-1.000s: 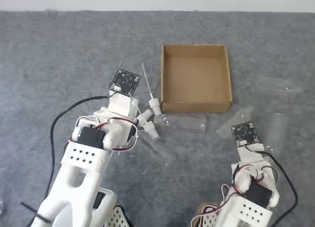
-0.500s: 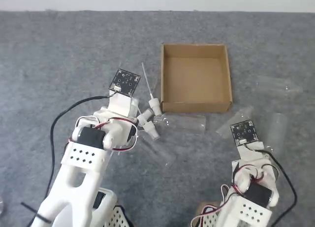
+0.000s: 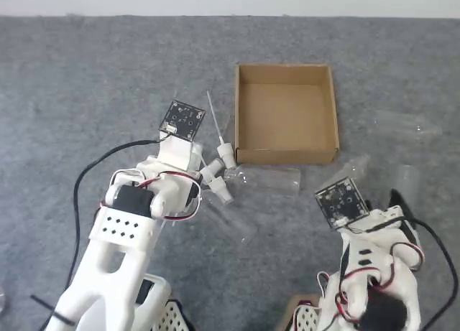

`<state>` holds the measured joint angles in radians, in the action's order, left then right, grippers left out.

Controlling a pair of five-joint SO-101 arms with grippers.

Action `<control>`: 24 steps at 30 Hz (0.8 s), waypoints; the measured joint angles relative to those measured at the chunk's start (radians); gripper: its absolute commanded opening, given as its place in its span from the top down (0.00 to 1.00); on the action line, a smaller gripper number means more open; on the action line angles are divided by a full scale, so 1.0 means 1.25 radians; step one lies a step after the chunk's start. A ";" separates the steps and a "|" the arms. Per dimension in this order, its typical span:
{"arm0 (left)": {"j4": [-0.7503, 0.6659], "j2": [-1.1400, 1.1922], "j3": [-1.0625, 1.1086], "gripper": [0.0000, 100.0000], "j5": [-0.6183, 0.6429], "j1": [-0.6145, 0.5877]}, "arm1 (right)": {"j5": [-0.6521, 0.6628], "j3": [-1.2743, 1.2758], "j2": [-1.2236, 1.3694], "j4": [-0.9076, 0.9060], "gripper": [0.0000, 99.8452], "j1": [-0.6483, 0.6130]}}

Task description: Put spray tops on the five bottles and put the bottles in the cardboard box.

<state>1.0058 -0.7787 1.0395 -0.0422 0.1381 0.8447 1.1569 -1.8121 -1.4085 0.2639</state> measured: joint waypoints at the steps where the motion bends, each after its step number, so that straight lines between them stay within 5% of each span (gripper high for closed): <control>1: 0.000 0.000 0.000 0.99 0.000 0.000 | 0.009 -0.009 0.000 -0.002 0.84 0.001; 9: 0.000 0.000 0.000 0.99 0.000 0.000 | 0.102 -0.131 0.232 0.020 0.84 0.066; 18: 0.000 0.000 0.000 0.99 0.000 0.000 | 0.454 -0.361 0.709 0.021 0.79 0.120; 24: 0.000 0.000 0.000 0.99 0.000 0.000 | 0.595 -0.444 0.887 0.028 0.72 0.153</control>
<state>1.0058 -0.7787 1.0395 -0.0422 0.1381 1.5888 0.6015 -0.7027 -1.3732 0.4557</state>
